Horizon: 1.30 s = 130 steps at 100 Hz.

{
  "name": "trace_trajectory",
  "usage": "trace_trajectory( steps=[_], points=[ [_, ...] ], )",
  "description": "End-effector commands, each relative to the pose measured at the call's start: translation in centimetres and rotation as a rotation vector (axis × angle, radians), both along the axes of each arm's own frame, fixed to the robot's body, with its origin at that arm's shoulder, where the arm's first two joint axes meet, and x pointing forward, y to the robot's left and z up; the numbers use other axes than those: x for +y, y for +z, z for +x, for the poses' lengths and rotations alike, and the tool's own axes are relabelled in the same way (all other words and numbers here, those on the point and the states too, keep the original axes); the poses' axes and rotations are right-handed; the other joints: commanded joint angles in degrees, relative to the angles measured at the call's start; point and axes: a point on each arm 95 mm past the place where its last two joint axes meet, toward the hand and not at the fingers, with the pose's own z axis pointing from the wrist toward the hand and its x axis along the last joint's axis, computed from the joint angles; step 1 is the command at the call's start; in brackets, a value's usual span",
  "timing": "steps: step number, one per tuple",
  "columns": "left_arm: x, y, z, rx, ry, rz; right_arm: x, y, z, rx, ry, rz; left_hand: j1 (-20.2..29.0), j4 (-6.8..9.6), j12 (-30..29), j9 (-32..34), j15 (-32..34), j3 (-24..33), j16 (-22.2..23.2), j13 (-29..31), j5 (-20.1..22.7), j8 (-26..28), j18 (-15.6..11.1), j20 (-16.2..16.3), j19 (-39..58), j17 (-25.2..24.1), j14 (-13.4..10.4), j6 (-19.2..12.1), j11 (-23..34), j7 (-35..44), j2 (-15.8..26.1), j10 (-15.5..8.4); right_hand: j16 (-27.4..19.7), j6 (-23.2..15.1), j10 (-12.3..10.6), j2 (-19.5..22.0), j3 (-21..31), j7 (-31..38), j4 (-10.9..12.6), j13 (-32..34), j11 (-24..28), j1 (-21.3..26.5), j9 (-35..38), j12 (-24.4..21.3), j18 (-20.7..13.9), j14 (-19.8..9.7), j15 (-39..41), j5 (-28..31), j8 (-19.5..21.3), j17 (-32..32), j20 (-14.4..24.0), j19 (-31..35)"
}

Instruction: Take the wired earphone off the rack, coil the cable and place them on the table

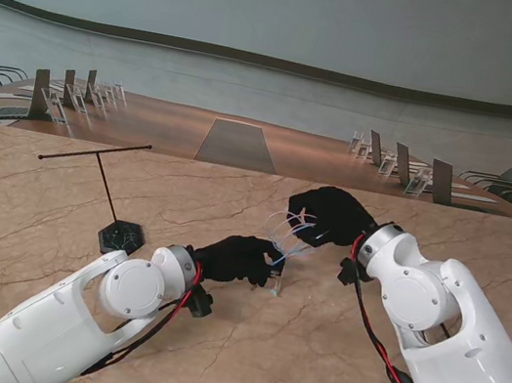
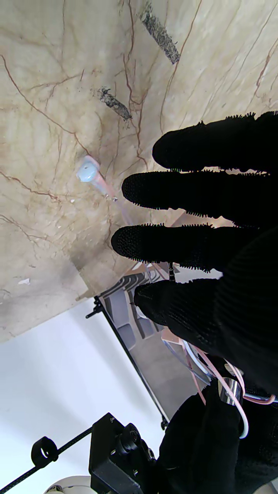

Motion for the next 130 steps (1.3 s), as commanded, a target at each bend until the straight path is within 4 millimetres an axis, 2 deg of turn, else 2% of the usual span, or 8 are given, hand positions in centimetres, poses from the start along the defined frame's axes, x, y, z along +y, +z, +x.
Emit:
trace_trajectory(
  steps=[1,30,108,114,121,125,130],
  points=[
    [0.0,-0.3,-0.3,0.005,-0.001,0.006,0.1,0.0,-0.3,-0.004,0.006,-0.001,2.5,5.60,-1.2,1.7,-0.7,6.5,-0.7,1.9,7.0,0.0,1.8,-0.6,2.1,0.9,1.3,-6.3,-0.7,3.2,3.7,0.5,-0.2,-6.3,6.2,1.2,8.6,7.6,5.4,1.6,0.2,2.7,-0.1,-0.8,-4.1,4.8,3.4,5.0,0.9,-0.9,-0.5,-0.9],
    [0.2,-0.6,-0.4,0.017,0.006,0.013,0.0,0.7,-0.3,-0.020,0.010,0.002,3.8,6.40,-1.4,1.3,-0.6,5.4,-0.9,1.7,7.9,0.3,2.2,-1.0,1.7,1.0,1.5,-4.8,-0.2,3.3,4.7,0.8,-0.2,-6.4,5.8,1.3,8.7,7.5,5.8,0.7,-0.3,2.3,-0.6,-1.6,-4.5,4.5,2.8,5.0,0.9,-1.8,-0.7,-1.2],
    [1.0,-1.3,-0.8,0.031,0.015,0.048,-0.5,2.2,0.1,-0.069,0.013,0.005,4.7,6.40,-0.7,0.1,-0.6,3.6,-0.6,0.7,6.1,3.7,1.4,-0.9,1.3,-0.2,1.0,-4.7,1.1,7.3,5.8,0.3,-0.1,-6.6,5.7,1.4,8.8,7.6,6.1,0.8,0.0,2.2,-0.6,-1.9,-4.6,4.5,2.7,5.2,0.9,-1.7,-0.8,-1.2],
    [1.0,-1.2,-0.9,0.030,0.013,0.050,-0.5,2.2,0.1,-0.070,0.013,0.004,4.7,6.04,-0.6,-0.3,-0.6,3.5,-0.5,0.2,4.2,2.0,0.8,-0.9,1.2,-0.7,0.6,-4.7,1.1,4.7,5.0,-0.2,-0.1,-6.5,5.6,1.4,8.8,7.6,6.1,0.8,0.0,2.2,-0.7,-1.9,-4.6,4.5,2.7,5.2,1.0,-1.7,-0.8,-1.2],
    [1.1,-1.2,-0.9,0.024,0.016,0.045,-0.5,2.1,0.1,-0.069,0.011,0.003,4.7,4.47,0.0,-1.3,-0.6,3.4,-0.1,-1.2,0.7,-2.1,-0.1,-0.8,0.9,-2.3,0.3,-4.4,1.8,1.0,3.3,-1.0,-0.1,-6.8,5.7,1.5,8.7,7.6,6.2,0.7,0.1,2.2,-0.7,-1.8,-4.7,4.4,2.7,5.1,1.3,-1.8,-0.8,-1.2],
    [1.3,-1.2,-0.9,0.028,0.013,0.051,-0.6,2.1,0.1,-0.068,0.008,0.003,4.7,3.53,0.2,-2.8,-0.9,3.1,0.2,-2.8,-1.8,-3.6,-1.0,-0.5,0.7,-3.9,0.0,-3.6,1.9,0.4,3.4,-1.2,-0.1,-6.7,5.7,1.5,8.7,7.6,6.2,0.7,0.1,2.2,-0.7,-1.8,-4.7,4.5,2.7,5.1,1.3,-1.8,-0.8,-1.2],
    [1.5,-1.2,-1.0,0.022,0.016,0.064,-0.7,2.0,0.2,-0.066,0.004,0.003,4.7,3.20,0.6,-4.2,-0.8,3.0,0.5,-3.8,-3.4,-4.0,-1.4,-0.1,0.6,-4.8,-0.2,-3.3,2.4,1.9,3.6,-1.3,-0.1,-6.8,5.7,1.6,8.6,7.6,6.2,0.6,0.1,2.2,-0.8,-1.8,-4.7,4.4,2.7,5.0,1.4,-1.9,-0.8,-1.2]
  ],
)
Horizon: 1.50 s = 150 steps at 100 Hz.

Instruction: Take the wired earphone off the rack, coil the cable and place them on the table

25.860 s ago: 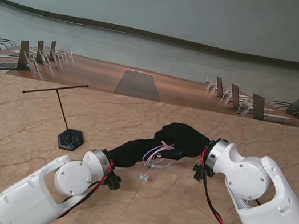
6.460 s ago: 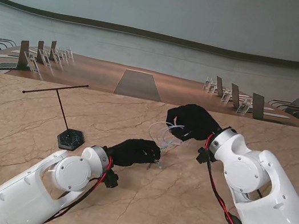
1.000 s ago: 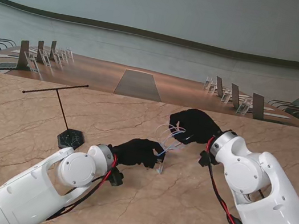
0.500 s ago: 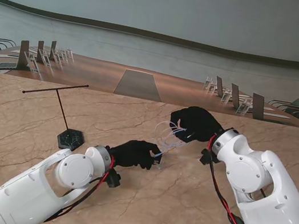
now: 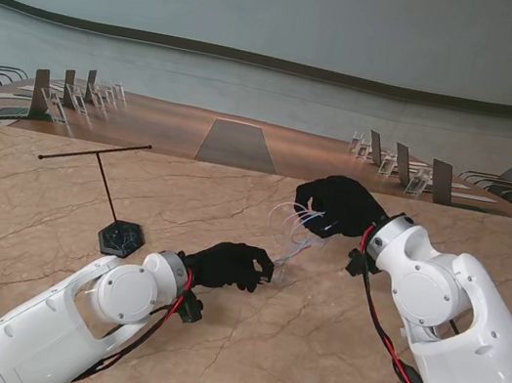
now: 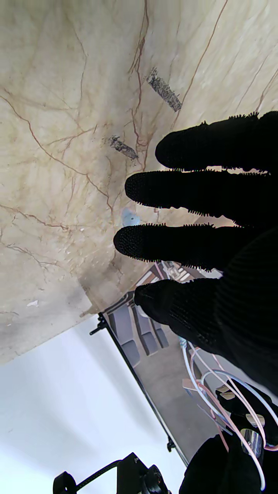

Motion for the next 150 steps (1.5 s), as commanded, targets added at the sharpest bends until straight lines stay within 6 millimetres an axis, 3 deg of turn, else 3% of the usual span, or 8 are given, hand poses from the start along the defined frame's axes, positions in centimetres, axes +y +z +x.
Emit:
trace_trajectory(
  steps=[1,27,48,104,138,150],
  points=[
    [0.2,-0.1,-0.4,-0.002,-0.003,0.015,0.0,0.1,0.0,-0.005,-0.002,0.002,4.7,3.18,1.4,-2.1,-0.3,2.3,1.0,-2.0,-2.0,-1.6,-1.3,0.5,0.6,-1.6,-0.8,-3.3,2.5,3.1,2.8,-1.8,-0.1,-6.8,5.7,1.6,8.2,7.6,6.2,0.7,0.1,2.7,-0.8,-0.4,-4.7,4.4,2.7,5.0,1.4,-1.7,-0.8,-1.2],
    [1.7,0.0,-0.5,-0.046,0.033,0.049,-0.7,-0.5,-0.2,0.003,-0.022,-0.011,4.7,2.45,1.4,-4.5,-0.7,0.3,1.2,-4.1,-4.7,-3.9,-2.4,0.8,-0.4,-3.5,-1.4,-2.9,2.4,3.2,2.7,-1.7,0.0,-6.7,5.7,1.5,8.2,7.4,6.3,0.8,0.2,2.7,-0.7,-0.4,-4.7,4.5,2.7,5.1,1.6,-1.7,-0.8,-1.2],
    [2.7,-0.1,-0.7,-0.073,0.062,0.068,-1.0,-1.9,-0.8,0.038,-0.032,-0.035,2.0,2.58,0.1,-7.6,-2.1,-4.2,0.9,-6.2,-7.6,-7.5,-3.3,0.4,-2.4,-5.1,-2.1,-0.1,0.4,0.3,3.2,-1.6,0.0,-6.6,5.8,1.2,8.3,7.3,6.4,1.0,0.2,2.7,-0.5,-0.5,-4.6,4.5,2.8,5.3,1.6,-1.5,-0.8,-1.1],
    [3.4,-0.6,-1.1,-0.089,0.102,0.077,0.0,-6.3,-4.7,0.211,-0.001,-0.131,1.3,2.27,-0.2,-6.7,-1.3,-4.1,1.3,-5.6,-6.8,-6.7,-3.0,0.9,-1.8,-4.6,-1.6,0.9,1.0,1.6,3.6,-1.0,-0.9,-5.1,7.1,-1.2,10.8,7.8,6.3,3.2,0.7,2.6,1.7,-0.8,-3.3,5.8,3.9,6.6,-0.1,0.4,-0.9,-0.5],
    [3.5,-0.8,-1.6,-0.083,0.096,0.093,0.9,-9.3,-6.8,0.322,0.019,-0.186,1.7,2.22,-0.5,-6.9,-1.4,-4.0,1.2,-5.8,-7.1,-6.7,-3.1,0.9,-1.9,-4.8,-1.5,1.1,1.0,1.7,4.0,-1.0,-1.5,-5.4,6.8,-1.6,11.2,8.1,4.8,2.9,0.8,2.5,1.3,-0.9,-3.4,5.6,4.0,6.1,-0.9,0.4,-1.1,-0.6],
    [3.4,-0.9,-1.8,-0.086,0.098,0.094,1.2,-10.8,-7.1,0.359,0.011,-0.184,1.7,2.20,-0.5,-6.8,-1.3,-4.1,1.2,-5.6,-7.0,-6.6,-3.1,0.9,-1.8,-4.7,-1.6,1.0,1.0,1.8,3.9,-1.1,-0.6,-6.2,6.3,0.1,9.7,7.9,2.5,1.0,0.8,2.7,-1.0,-0.9,-4.9,4.3,3.3,4.3,-1.2,-1.5,-1.3,-1.2]
  ],
)
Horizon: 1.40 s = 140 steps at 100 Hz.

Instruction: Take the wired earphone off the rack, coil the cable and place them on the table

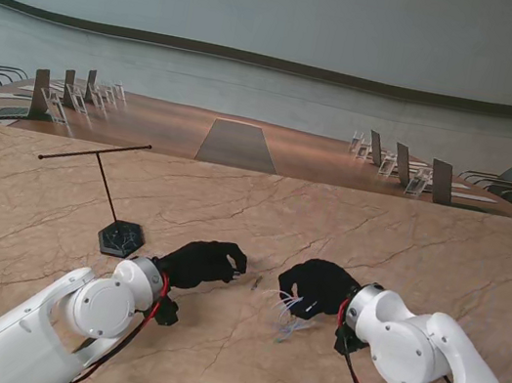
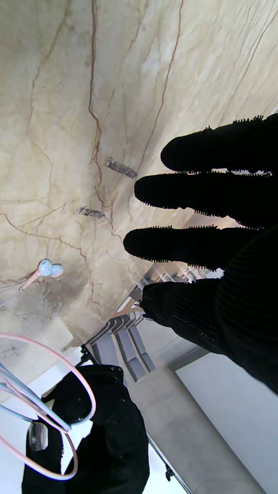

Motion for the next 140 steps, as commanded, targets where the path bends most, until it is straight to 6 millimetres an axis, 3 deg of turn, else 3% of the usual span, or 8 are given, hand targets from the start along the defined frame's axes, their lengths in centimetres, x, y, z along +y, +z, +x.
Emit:
trace_trajectory(
  steps=[1,47,82,91,105,122,133,140],
  points=[
    [-0.3,-0.3,-0.5,0.005,-0.002,-0.003,0.3,-1.8,-0.6,0.045,-0.003,0.001,1.1,1.26,-0.4,-0.2,0.3,-0.8,0.5,-0.1,-1.5,0.2,-0.9,0.9,0.4,-0.1,-1.1,0.0,0.1,0.3,2.6,-0.4,0.2,-6.3,6.3,2.1,7.5,7.2,2.3,0.8,0.8,3.2,-1.4,-0.7,-5.0,4.3,3.2,3.3,0.0,-1.7,-1.2,-1.2],
    [-0.1,-0.7,-1.0,0.009,0.015,0.008,0.9,-5.5,-0.2,0.123,-0.054,-0.032,1.1,1.23,-0.6,-0.3,0.4,-0.9,0.5,-0.2,-1.6,0.2,-0.9,0.8,0.4,-0.3,-1.1,0.2,0.1,0.5,2.7,-0.3,3.6,-5.9,5.8,5.6,0.9,6.4,-4.4,-4.5,0.6,6.0,-8.0,-2.4,-7.5,2.4,-0.9,-2.8,-5.0,-6.3,-1.0,-2.9],
    [0.1,-0.8,-0.9,0.003,0.030,0.006,0.4,-5.0,0.7,0.078,-0.052,-0.079,1.1,1.27,-0.8,-0.4,0.4,-0.8,0.5,-0.2,-1.5,0.0,-0.9,0.8,0.5,-0.2,-1.1,0.1,0.1,0.2,2.7,-0.4,1.1,-0.2,1.2,11.7,-15.4,1.0,-7.5,-22.8,-5.0,4.4,-29.1,-3.7,-13.4,-5.1,-10.4,-19.6,-17.9,-18.6,-6.6,-7.9],
    [0.2,-0.8,-0.9,0.002,0.033,0.006,0.2,-4.9,1.0,0.072,-0.053,-0.089,1.0,1.24,-0.8,-0.3,0.4,-0.9,0.5,-0.2,-1.5,-0.1,-0.9,0.8,0.5,-0.2,-1.1,0.1,0.1,0.2,2.6,-0.3,-1.2,1.7,-0.8,15.7,-17.1,-5.7,-6.3,-28.7,-8.2,2.1,-35.6,-5.5,-15.0,-8.1,-12.7,-23.7,-17.3,-21.4,-9.5,-11.1],
    [0.3,-0.8,-0.8,0.001,0.040,0.007,0.0,-4.8,1.4,0.076,-0.055,-0.112,1.0,1.26,-0.8,-0.3,0.5,-0.9,0.5,-0.1,-1.5,-0.3,-1.0,0.8,0.5,-0.2,-1.1,0.2,0.1,0.0,2.6,-0.2,-4.6,2.1,-4.0,19.8,-19.7,-13.5,-3.6,-35.0,-13.7,-0.5,-44.2,-8.2,-15.6,-12.3,-19.4,-33.0,-11.7,-21.9,-13.2,-21.7],
    [0.5,-0.8,-0.8,0.000,0.046,0.009,-0.3,-4.8,1.9,0.101,-0.061,-0.143,1.0,1.25,-0.9,-0.3,0.5,-0.9,0.5,-0.2,-1.4,-0.3,-0.9,0.8,0.5,-0.2,-1.1,0.1,0.1,0.0,2.6,-0.3,-13.1,2.2,-7.4,21.2,-24.7,-16.1,-4.5,-33.7,-23.5,-2.8,-50.6,-12.8,-16.2,-15.8,-39.6,-46.1,-18.0,-23.6,-15.1,-41.7],
    [0.5,-0.8,-0.8,0.002,0.048,0.012,-0.5,-4.8,2.1,0.115,-0.060,-0.169,0.9,1.25,-0.9,-0.3,0.5,-0.9,0.5,-0.2,-1.4,-0.4,-0.9,0.8,0.5,-0.3,-1.1,0.1,0.1,-0.2,2.7,-0.3,-16.9,4.2,-9.4,21.8,-28.0,-31.3,-5.2,-33.1,-37.7,-4.1,-50.0,-18.1,-17.4,-18.2,-53.9,-46.4,-27.7,-24.3,-11.7,-52.3],
    [0.5,-0.8,-0.8,0.004,0.048,0.012,-0.5,-4.8,2.2,0.117,-0.057,-0.175,0.9,1.24,-0.9,-0.3,0.4,-0.9,0.5,-0.3,-1.5,-0.4,-0.9,0.8,0.5,-0.3,-1.2,0.1,0.1,-0.2,2.6,-0.3,-16.2,3.8,-10.6,21.8,-29.6,-38.9,-5.5,-33.7,-42.8,-5.1,-49.9,-19.6,-17.9,-19.7,-59.8,-46.3,-25.6,-24.5,-9.8,-57.0]
  ],
)
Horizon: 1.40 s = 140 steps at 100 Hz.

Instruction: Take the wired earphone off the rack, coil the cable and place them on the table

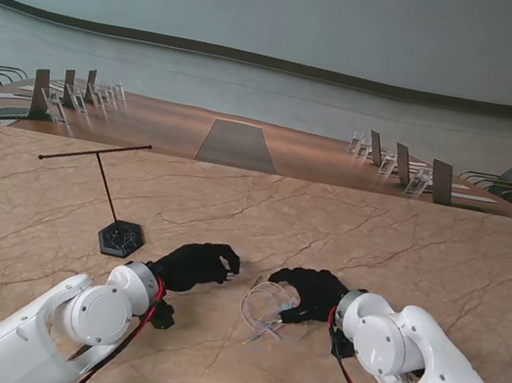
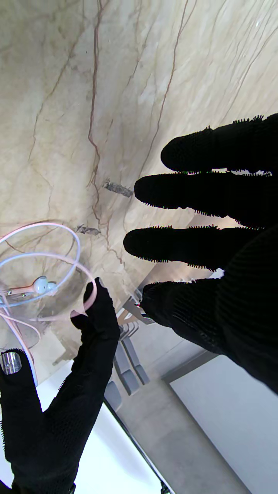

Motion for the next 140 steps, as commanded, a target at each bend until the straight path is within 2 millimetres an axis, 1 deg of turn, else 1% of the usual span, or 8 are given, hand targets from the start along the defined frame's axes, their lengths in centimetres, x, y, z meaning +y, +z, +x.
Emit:
trace_trajectory(
  steps=[1,15,27,41,58,79,130,140],
  points=[
    [-0.2,-0.1,-0.3,0.010,-0.001,-0.004,-0.1,0.0,0.1,0.001,0.001,-0.006,0.9,1.24,-0.3,-0.4,0.4,-0.9,0.5,-0.2,-1.5,-0.5,-0.9,0.8,0.5,-0.3,-1.1,0.1,0.1,-0.2,2.6,-0.3,0.4,-0.1,-2.0,2.4,-1.9,-7.4,-0.4,-0.4,-4.7,-2.7,-1.3,-1.7,-2.8,-2.9,-5.7,-1.3,2.4,-1.3,3.6,-5.3],
    [-0.1,-0.1,-0.2,0.009,0.000,-0.001,-0.3,0.1,0.1,-0.005,-0.016,-0.007,0.6,1.23,-0.4,-0.5,0.4,-1.0,0.4,-0.3,-1.5,-0.7,-0.9,0.8,0.5,-0.3,-1.1,0.1,-0.1,-0.4,2.6,-0.2,0.7,1.2,-2.4,2.9,-6.9,-31.6,-2.1,-2.1,-14.6,-6.3,-2.1,-4.7,-3.7,-4.1,-13.6,1.7,18.3,-1.3,5.7,-12.5],
    [0.0,-0.2,-0.2,0.005,0.002,0.003,-0.7,0.3,0.3,-0.013,-0.033,-0.003,-0.1,1.32,-0.9,-1.6,-0.3,-1.0,0.2,-1.3,-1.5,-1.1,-1.2,0.2,-0.7,-1.1,-1.5,0.1,-1.0,-0.9,2.4,-0.2,-1.3,2.9,-2.3,3.5,-10.6,-33.5,-2.7,-2.4,-22.4,-7.8,-3.5,-2.0,-4.2,-4.4,-16.5,3.4,-4.8,-0.7,4.2,-17.1],
    [0.1,-0.3,-0.3,-0.002,0.003,0.010,-1.4,0.5,0.5,-0.036,-0.056,0.013,-1.7,1.44,-1.6,-3.3,-1.1,-1.0,-0.1,-2.6,-1.6,-1.5,-1.4,-0.7,-2.7,-2.4,-1.9,0.2,-2.3,-1.6,2.2,0.0,-3.6,3.1,-2.4,5.1,-12.9,-33.9,-2.9,-2.2,-23.4,-9.2,-4.0,-1.2,-4.7,-4.6,-17.3,3.9,-9.9,-0.1,1.6,-19.1],
    [0.3,-0.4,-0.5,-0.009,0.006,0.021,-1.9,0.7,0.8,-0.066,-0.091,0.041,-3.2,1.48,-2.5,-4.8,-2.3,-1.0,-0.6,-3.8,-1.7,-1.7,-1.6,-1.5,-4.5,-3.6,-2.4,0.5,-3.7,-2.0,2.1,0.1,-2.6,2.1,-2.6,6.5,-14.7,-31.4,-2.2,-2.2,-22.4,-6.5,-3.6,2.8,-4.9,-4.8,-16.8,3.3,-5.8,0.1,0.2,-19.5],
    [0.5,-0.6,-0.8,-0.014,0.012,0.031,-1.7,-0.1,1.9,-0.055,-0.103,0.036,-3.3,1.45,-3.2,-5.2,-3.0,-0.8,-0.9,-4.1,-1.5,-2.0,-1.4,-2.0,-5.5,-4.1,-2.5,0.7,-4.5,-2.4,2.0,0.2,-1.1,1.1,-2.6,5.8,-12.0,-31.7,-2.2,-2.3,-18.9,-5.1,-2.9,-0.1,-4.8,-4.7,-16.5,2.4,9.6,-0.2,0.3,-18.6],
    [1.2,-1.1,-1.2,-0.020,0.031,0.036,-0.3,-1.7,4.2,-0.028,-0.135,0.029,-3.8,1.40,-4.0,-6.4,-3.8,-0.8,-1.3,-5.2,-1.7,-2.2,-1.7,-2.4,-6.4,-4.7,-3.1,0.8,-5.3,-3.0,1.8,0.1,-2.3,0.1,-3.4,4.4,-7.5,-31.1,-1.9,-2.3,-17.3,-3.5,-2.4,-3.4,-5.3,-5.6,-16.9,1.7,16.7,0.1,-2.0,-20.3],
    [1.3,-1.2,-1.3,-0.024,0.035,0.038,-1.1,-1.6,3.7,-0.028,-0.140,0.033,-4.5,1.49,-5.8,-8.3,-6.9,-0.7,-3.1,-6.9,-2.5,-2.3,-2.0,-3.7,-9.2,-6.1,-4.3,0.8,-7.7,-3.6,1.4,-0.4,-6.2,0.2,-3.8,2.7,-7.9,-32.6,-3.3,-2.0,-20.0,-8.5,-2.8,-3.9,-5.8,-6.1,-18.0,2.2,13.4,1.8,-8.3,-25.5]
  ],
)
